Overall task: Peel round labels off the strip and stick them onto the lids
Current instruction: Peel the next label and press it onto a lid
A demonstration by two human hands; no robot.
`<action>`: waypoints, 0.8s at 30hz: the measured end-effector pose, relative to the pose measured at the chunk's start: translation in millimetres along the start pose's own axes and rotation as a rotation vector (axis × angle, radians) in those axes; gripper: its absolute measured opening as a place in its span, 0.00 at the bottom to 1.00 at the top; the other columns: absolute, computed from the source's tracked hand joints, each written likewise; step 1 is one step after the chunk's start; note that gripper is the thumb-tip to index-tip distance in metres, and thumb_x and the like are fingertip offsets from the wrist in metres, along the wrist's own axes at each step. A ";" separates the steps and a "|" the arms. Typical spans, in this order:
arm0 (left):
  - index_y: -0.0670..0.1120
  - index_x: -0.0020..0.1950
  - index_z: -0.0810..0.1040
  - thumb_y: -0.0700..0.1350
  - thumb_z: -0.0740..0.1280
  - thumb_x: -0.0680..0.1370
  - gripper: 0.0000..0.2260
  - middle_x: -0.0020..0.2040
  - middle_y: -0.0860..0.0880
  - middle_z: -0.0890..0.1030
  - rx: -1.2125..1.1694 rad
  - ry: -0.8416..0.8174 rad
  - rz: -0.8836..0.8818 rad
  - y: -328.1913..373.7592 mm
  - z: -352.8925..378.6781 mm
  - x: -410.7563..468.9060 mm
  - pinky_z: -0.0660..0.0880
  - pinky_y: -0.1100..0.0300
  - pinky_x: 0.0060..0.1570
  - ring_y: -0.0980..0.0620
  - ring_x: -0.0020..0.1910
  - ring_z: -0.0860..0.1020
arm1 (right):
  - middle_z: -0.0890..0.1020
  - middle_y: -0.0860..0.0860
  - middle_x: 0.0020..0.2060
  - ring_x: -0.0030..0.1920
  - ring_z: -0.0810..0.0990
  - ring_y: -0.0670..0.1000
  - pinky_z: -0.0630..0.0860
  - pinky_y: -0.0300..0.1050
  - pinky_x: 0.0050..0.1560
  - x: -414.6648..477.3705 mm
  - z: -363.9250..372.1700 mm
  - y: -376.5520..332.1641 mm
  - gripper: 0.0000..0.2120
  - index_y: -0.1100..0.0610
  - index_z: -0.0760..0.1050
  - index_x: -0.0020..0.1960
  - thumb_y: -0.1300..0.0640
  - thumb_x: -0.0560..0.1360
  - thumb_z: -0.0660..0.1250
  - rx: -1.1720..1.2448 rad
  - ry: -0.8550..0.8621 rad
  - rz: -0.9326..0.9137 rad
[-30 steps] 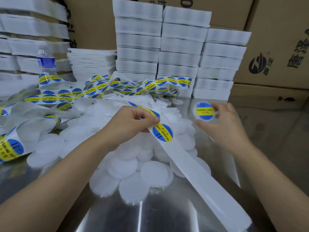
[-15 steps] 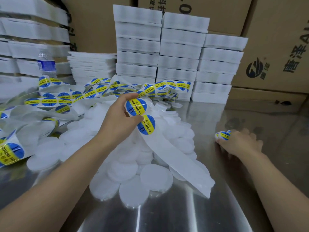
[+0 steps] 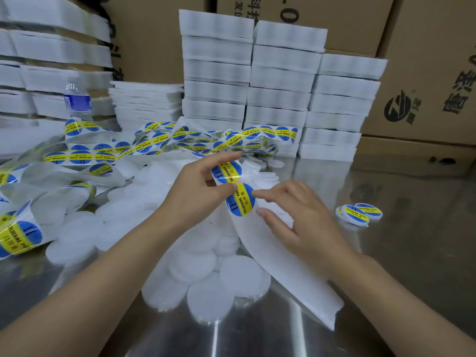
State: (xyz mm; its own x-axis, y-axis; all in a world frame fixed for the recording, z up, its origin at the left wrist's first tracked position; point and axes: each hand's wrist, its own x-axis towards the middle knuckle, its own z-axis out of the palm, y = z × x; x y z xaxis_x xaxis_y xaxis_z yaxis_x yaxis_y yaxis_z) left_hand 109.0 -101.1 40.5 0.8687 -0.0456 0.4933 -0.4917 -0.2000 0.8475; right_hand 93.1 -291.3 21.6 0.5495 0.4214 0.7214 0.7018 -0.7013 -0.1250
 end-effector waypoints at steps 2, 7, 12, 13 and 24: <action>0.62 0.50 0.80 0.31 0.70 0.72 0.24 0.51 0.51 0.84 -0.027 -0.061 -0.001 2.6 0.9 -1.8 0.78 0.46 0.54 0.43 0.43 0.78 | 0.78 0.52 0.41 0.43 0.77 0.57 0.74 0.55 0.43 -1.5 2.5 -2.5 0.14 0.54 0.79 0.58 0.52 0.75 0.63 0.012 0.001 -0.029; 0.56 0.52 0.81 0.31 0.70 0.72 0.21 0.46 0.52 0.86 -0.051 -0.258 -0.031 1.3 2.5 -5.5 0.79 0.61 0.46 0.52 0.45 0.83 | 0.78 0.51 0.39 0.41 0.77 0.55 0.75 0.54 0.41 -1.5 0.5 -1.7 0.15 0.54 0.80 0.56 0.50 0.75 0.61 0.032 0.080 -0.047; 0.55 0.54 0.79 0.29 0.70 0.72 0.22 0.43 0.53 0.86 -0.089 -0.291 -0.082 1.9 2.8 -6.1 0.78 0.67 0.46 0.56 0.45 0.84 | 0.80 0.51 0.38 0.40 0.79 0.55 0.76 0.51 0.40 -2.2 1.3 -2.2 0.10 0.53 0.82 0.53 0.54 0.73 0.67 0.043 0.136 -0.031; 0.56 0.55 0.79 0.29 0.69 0.72 0.23 0.43 0.52 0.86 -0.095 -0.297 -0.080 2.3 2.8 -6.1 0.78 0.67 0.45 0.56 0.44 0.84 | 0.80 0.50 0.38 0.39 0.79 0.54 0.76 0.51 0.40 -2.7 1.7 -2.3 0.09 0.53 0.82 0.52 0.55 0.72 0.68 0.064 0.145 -0.021; 0.59 0.56 0.78 0.32 0.70 0.72 0.23 0.35 0.49 0.84 -0.100 -0.269 -0.101 1.9 1.9 -4.7 0.78 0.63 0.44 0.53 0.37 0.81 | 0.82 0.47 0.34 0.34 0.80 0.50 0.77 0.52 0.39 -3.1 1.6 -6.1 0.04 0.54 0.84 0.43 0.57 0.69 0.72 0.211 0.202 0.047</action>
State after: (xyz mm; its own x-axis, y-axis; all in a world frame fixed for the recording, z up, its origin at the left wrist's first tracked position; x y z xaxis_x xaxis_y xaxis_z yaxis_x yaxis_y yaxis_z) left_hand 104.2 -103.1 39.4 0.8918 -0.2906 0.3468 -0.3935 -0.1201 0.9114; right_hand 87.8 -287.5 19.0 0.4968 0.2536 0.8300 0.7684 -0.5731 -0.2849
